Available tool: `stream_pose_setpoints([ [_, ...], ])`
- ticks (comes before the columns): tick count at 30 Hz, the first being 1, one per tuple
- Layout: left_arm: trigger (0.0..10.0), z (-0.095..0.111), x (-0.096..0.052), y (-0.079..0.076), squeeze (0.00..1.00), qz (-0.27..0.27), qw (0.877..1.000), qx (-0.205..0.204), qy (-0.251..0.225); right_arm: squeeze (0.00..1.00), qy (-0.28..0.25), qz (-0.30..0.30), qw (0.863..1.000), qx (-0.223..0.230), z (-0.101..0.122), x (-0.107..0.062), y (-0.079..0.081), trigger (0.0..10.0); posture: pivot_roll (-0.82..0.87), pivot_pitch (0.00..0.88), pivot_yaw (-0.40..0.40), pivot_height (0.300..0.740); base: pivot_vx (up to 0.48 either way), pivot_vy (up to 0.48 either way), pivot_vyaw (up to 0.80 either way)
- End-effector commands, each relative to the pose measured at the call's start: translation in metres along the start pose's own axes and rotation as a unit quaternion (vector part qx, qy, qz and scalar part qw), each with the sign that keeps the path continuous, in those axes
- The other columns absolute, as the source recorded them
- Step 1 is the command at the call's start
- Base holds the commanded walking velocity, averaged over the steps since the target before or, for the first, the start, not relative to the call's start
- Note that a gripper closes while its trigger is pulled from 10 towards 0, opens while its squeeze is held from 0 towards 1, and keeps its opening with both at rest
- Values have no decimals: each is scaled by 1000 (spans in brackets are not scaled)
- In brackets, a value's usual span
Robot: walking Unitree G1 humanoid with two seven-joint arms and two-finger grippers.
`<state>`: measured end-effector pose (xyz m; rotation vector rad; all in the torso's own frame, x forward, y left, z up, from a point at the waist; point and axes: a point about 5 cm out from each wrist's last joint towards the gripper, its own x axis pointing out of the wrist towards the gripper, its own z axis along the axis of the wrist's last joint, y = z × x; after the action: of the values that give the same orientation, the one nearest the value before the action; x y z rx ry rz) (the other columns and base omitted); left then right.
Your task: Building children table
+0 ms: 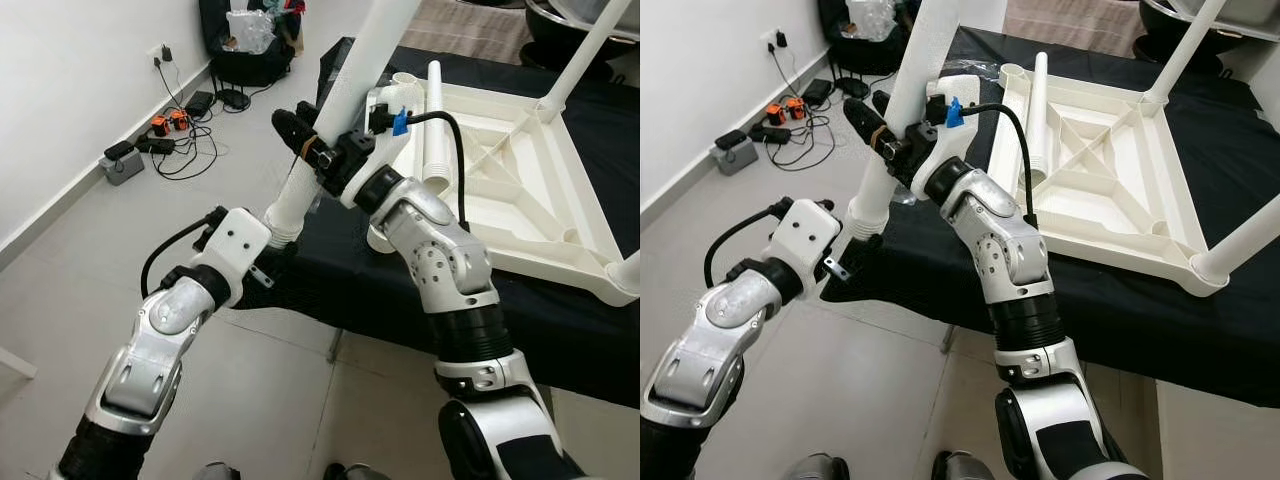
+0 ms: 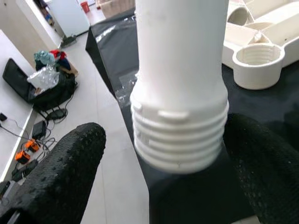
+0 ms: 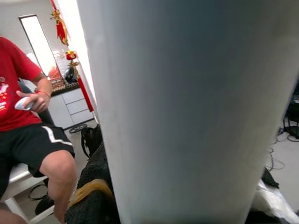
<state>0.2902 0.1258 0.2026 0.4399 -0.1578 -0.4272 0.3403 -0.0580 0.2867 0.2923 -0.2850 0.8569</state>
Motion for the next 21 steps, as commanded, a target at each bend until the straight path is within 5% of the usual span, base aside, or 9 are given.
stream_pose_setpoints([
  [1, 10000, -2, 1, 2, 0, -1, 1000, 13, 4, 0, 0, 12, 1000, 4, 0, -1, 5, 10000, 62, 99, -76, 740, 0, 0, 0],
  [13, 10000, -1, 18, 8, 0, 9, 1000, 19, -16, 0, 8, 29, 999, 15, -2, -1, 15, 10000, 55, 100, -75, 740, 0, 0, 0],
  [14, 1176, -1, 19, 8, 0, 11, 1000, 19, -18, 0, 10, 30, 999, 15, -2, -2, 15, 10000, 55, 100, -75, 740, 0, 0, 0],
  [16, 1176, -1, 19, 8, 0, 11, 1000, 19, -19, 0, 10, 31, 999, 15, -2, -2, 15, 10000, 55, 100, -75, 740, 0, 0, 0],
  [17, 0, -1, 20, 7, 0, 11, 1000, 20, -20, 0, 12, 31, 999, 16, -2, -2, 15, 10000, 55, 100, -75, 740, 0, 0, 0],
  [21, 0, -1, 20, 6, 0, 10, 999, 23, -25, 0, 13, 29, 999, 16, -3, -2, 15, 10000, 53, 103, -75, 740, 0, 0, 0],
])
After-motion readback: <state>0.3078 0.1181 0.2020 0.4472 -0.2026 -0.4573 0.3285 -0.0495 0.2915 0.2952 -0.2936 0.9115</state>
